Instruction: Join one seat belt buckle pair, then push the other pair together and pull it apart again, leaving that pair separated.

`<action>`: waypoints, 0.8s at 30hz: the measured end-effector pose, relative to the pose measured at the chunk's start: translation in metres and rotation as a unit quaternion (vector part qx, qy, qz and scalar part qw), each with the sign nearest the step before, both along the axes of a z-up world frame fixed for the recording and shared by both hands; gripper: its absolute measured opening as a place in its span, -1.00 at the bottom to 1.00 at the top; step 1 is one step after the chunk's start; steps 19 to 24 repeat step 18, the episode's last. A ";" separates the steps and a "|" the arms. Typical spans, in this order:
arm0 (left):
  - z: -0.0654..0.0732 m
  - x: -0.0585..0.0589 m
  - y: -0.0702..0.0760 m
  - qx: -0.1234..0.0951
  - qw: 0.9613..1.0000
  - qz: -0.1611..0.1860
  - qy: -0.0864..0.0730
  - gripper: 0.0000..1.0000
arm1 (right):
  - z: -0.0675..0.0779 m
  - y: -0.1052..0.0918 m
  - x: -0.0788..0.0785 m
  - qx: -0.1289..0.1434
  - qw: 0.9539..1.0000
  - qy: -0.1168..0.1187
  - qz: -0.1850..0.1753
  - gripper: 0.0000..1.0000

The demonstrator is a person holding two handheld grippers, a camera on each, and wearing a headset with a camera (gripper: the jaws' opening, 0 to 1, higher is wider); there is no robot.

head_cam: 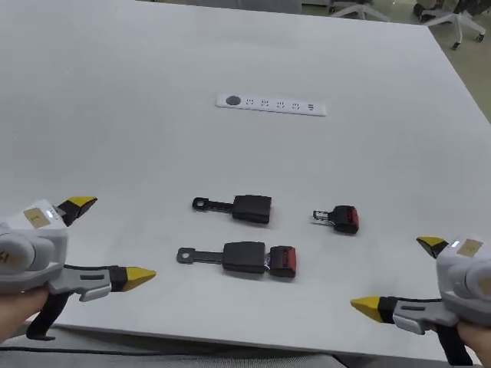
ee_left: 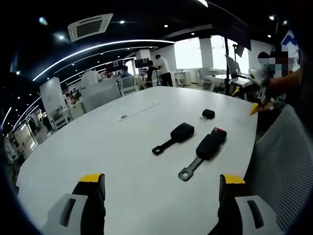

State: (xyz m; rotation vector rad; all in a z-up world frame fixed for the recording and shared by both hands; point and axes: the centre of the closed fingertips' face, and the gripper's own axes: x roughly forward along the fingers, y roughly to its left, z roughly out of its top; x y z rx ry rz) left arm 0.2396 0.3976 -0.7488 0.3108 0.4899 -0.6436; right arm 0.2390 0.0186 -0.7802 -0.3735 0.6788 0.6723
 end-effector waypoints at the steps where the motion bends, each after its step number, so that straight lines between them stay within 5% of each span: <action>1: 0.000 0.000 0.000 -0.001 1.000 0.000 0.000 0.97 | 0.000 -0.001 0.000 0.002 1.000 0.000 -0.003 0.95; 9: 0.002 -0.003 -0.010 -0.004 1.000 -0.019 -0.008 1.00 | -0.001 0.001 -0.001 0.028 0.999 0.011 -0.026 0.89; 24: 0.001 -0.003 -0.006 -0.002 1.000 -0.009 0.000 1.00 | 0.002 0.005 0.000 0.021 0.999 0.002 -0.024 0.87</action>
